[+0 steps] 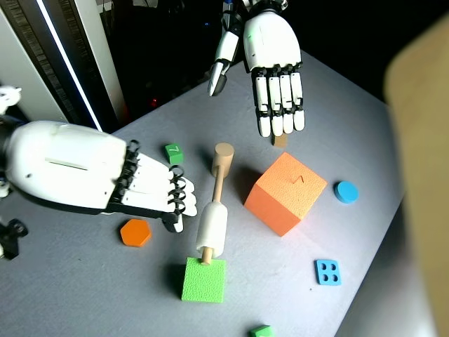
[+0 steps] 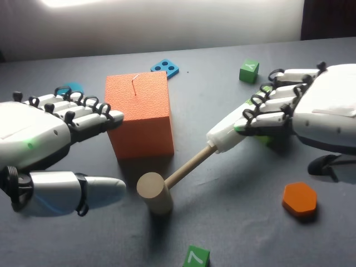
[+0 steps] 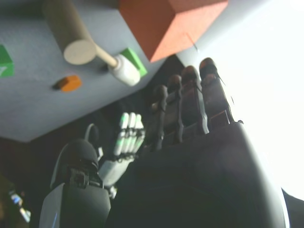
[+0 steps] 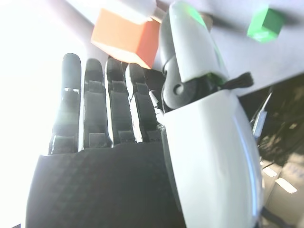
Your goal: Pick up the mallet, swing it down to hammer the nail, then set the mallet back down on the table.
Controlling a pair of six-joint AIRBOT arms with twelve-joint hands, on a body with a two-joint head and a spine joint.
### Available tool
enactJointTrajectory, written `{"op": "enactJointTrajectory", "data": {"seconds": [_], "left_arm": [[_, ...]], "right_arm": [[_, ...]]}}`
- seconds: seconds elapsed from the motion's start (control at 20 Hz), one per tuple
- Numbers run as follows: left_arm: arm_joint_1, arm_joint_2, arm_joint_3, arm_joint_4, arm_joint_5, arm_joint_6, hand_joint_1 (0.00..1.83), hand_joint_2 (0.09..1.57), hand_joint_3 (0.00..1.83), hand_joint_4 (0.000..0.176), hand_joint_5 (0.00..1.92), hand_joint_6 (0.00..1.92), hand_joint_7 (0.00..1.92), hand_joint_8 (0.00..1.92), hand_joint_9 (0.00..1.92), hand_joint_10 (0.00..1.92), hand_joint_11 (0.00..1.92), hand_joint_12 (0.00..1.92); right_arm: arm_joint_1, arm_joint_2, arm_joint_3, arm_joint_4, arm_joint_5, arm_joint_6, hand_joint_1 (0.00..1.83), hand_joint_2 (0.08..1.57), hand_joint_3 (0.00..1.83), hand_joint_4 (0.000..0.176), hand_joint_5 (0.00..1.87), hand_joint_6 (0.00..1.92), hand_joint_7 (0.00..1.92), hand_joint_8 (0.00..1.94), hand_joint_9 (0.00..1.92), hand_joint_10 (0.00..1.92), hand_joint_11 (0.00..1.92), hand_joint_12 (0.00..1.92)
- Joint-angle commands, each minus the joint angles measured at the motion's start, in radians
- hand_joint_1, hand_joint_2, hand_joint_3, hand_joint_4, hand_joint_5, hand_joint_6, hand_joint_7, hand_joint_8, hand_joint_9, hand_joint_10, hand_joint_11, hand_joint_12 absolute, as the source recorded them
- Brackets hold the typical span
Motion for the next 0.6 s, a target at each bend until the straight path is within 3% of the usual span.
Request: {"op": "enactJointTrajectory", "data": {"seconds": [0.0, 0.1, 0.25, 0.3, 0.4, 0.55], "left_arm": [[-0.002, -0.002, 0.01, 0.032, -0.138, -0.02, 0.0, 1.19, 0.0, 0.0, 0.11, 0.01, 0.11, 0.01, 0.09, 0.01, 0.05, 0.03], [0.011, -0.023, 0.034, 0.1, -0.155, -0.087, 0.0, 1.19, 0.0, 0.0, 0.11, 0.01, 0.11, 0.01, 0.1, 0.01, 0.07, 0.04], [0.05, -0.072, 0.073, 0.189, -0.242, -0.181, 0.0, 1.19, 0.0, 0.0, 0.1, 0.0, 0.1, 0.0, 0.09, 0.0, 0.05, 0.04], [0.065, -0.09, 0.087, 0.214, -0.276, -0.215, 0.0, 1.19, 0.0, 0.0, 0.09, 0.0, 0.1, 0.0, 0.1, 0.0, 0.06, 0.04], [0.089, -0.126, 0.112, 0.245, -0.308, -0.258, 0.0, 1.19, 0.0, 0.0, 0.09, 0.0, 0.09, 0.0, 0.09, 0.0, 0.06, 0.04], [0.099, -0.158, 0.138, 0.253, -0.316, -0.26, 0.0, 1.2, 0.0, 0.0, 0.1, 0.01, 0.11, 0.0, 0.1, 0.01, 0.06, 0.04]], "right_arm": [[0.038, -0.005, 0.007, 0.007, 0.03, 0.01, 1.23, 1.04, 0.0, 0.0, 0.34, 0.01, 0.33, 0.01, 0.33, 0.05, 0.0, 1.21], [0.091, -0.03, 0.031, 0.007, -0.075, 0.078, 1.22, 1.04, 0.0, 0.0, 0.36, 0.01, 0.35, 0.01, 0.35, 0.04, 0.0, 1.23], [0.134, -0.044, 0.056, 0.006, -0.118, 0.105, 1.23, 1.06, 0.0, 0.0, 0.36, 0.01, 0.35, 0.01, 0.36, 0.04, 0.0, 1.26], [0.145, -0.05, 0.062, -0.075, -0.15, 0.2, 1.24, 1.06, 0.0, 0.0, 0.37, 0.01, 0.36, 0.01, 0.37, 0.04, 0.0, 1.28], [0.153, -0.066, 0.069, -0.462, -0.21, 0.567, 1.23, 1.05, 0.0, 0.0, 0.37, 0.01, 0.36, 0.01, 0.37, 0.04, 0.0, 1.25], [0.159, -0.083, 0.098, -0.511, -0.172, 0.608, 1.27, 1.04, 0.0, 0.0, 0.39, 0.01, 0.38, 0.01, 0.38, 0.03, 0.0, 1.27]]}}
